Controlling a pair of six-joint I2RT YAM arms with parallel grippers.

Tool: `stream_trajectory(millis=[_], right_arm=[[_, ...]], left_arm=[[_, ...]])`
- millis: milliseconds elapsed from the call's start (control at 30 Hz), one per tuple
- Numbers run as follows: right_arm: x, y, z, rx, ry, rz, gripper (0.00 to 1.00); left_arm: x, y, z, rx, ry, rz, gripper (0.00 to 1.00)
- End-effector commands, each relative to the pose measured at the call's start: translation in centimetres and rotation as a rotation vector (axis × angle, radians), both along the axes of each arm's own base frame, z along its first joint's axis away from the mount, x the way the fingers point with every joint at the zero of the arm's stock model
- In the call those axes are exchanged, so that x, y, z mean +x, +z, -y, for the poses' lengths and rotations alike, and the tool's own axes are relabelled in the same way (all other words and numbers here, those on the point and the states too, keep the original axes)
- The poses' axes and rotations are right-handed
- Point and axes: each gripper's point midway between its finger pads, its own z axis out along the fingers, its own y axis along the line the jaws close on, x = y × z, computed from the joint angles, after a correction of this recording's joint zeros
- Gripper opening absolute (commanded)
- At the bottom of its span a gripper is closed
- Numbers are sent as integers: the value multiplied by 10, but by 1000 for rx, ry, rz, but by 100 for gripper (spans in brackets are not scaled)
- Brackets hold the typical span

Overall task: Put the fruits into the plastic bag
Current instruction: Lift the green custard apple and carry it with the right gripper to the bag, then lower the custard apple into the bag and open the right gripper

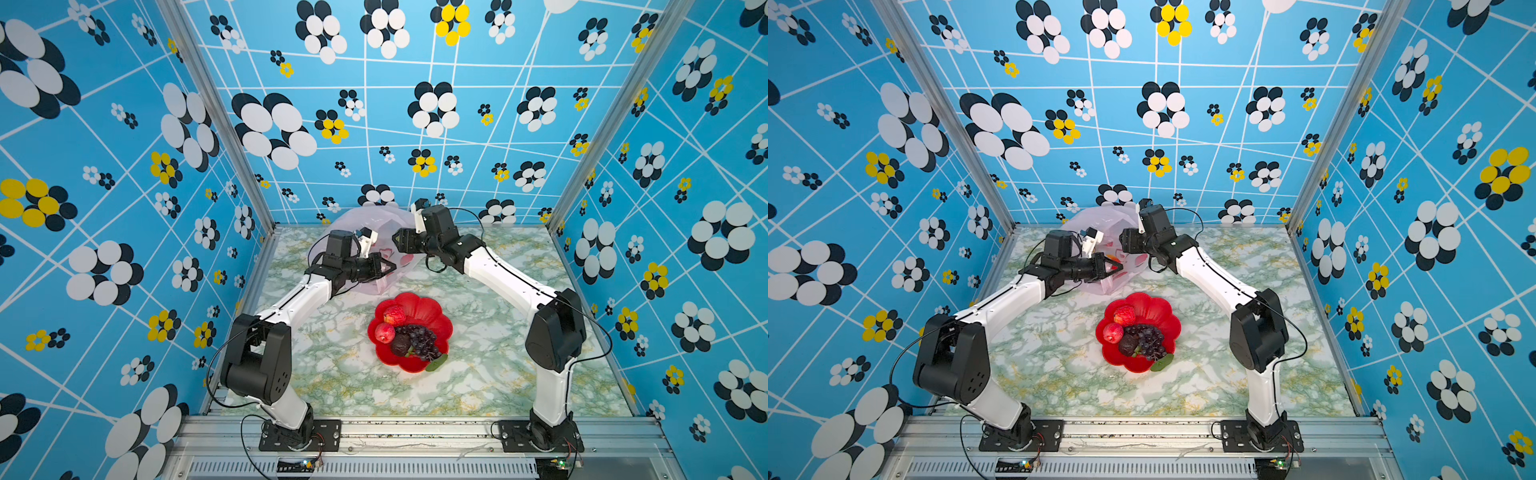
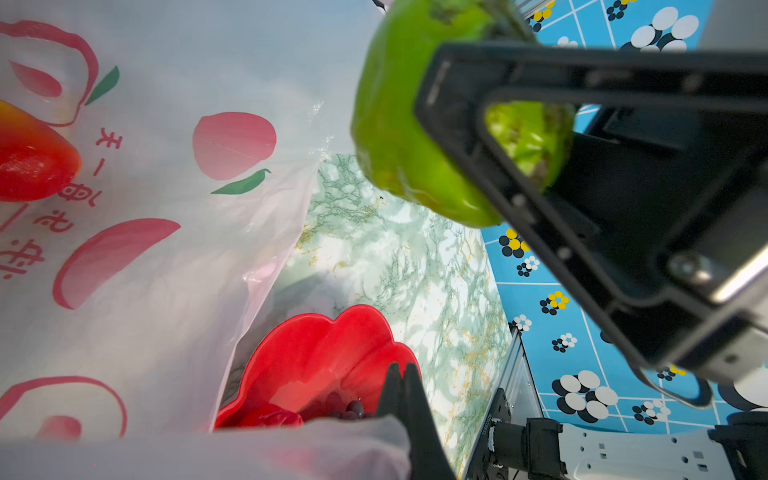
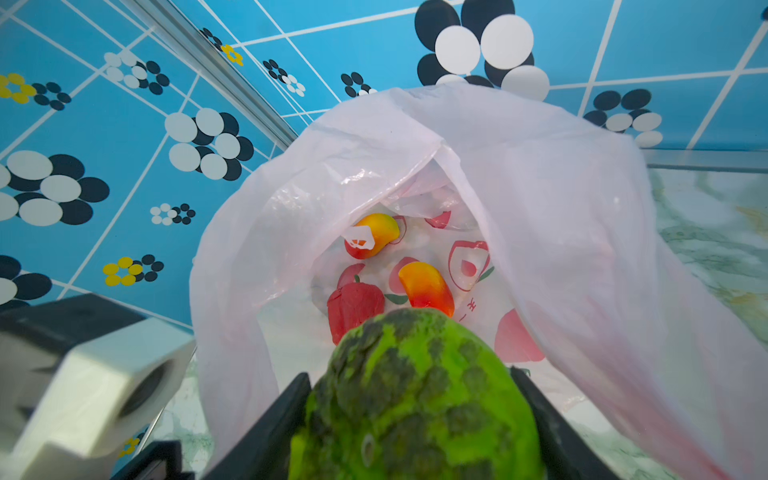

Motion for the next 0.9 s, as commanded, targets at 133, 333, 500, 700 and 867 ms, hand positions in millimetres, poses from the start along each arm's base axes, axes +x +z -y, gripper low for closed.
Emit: stream_trajectory(millis=[133,333,500,700,867], right_arm=[[12,-25,-28,127,34,-115,50],[25,-54,-45,239,20,-215,51],[37,-64,-54,309,-5,-280,50],[52,-78,-61,412,-48,-350,50],[63,-89,-66,503,-82,-402,51]], left_arm=[[-1,2,2,15,-9,18,0],[-1,2,3,14,-10,21,0],[-1,2,3,14,-11,23,0],[-3,4,4,25,-15,33,0],[-4,4,5,28,-21,35,0]])
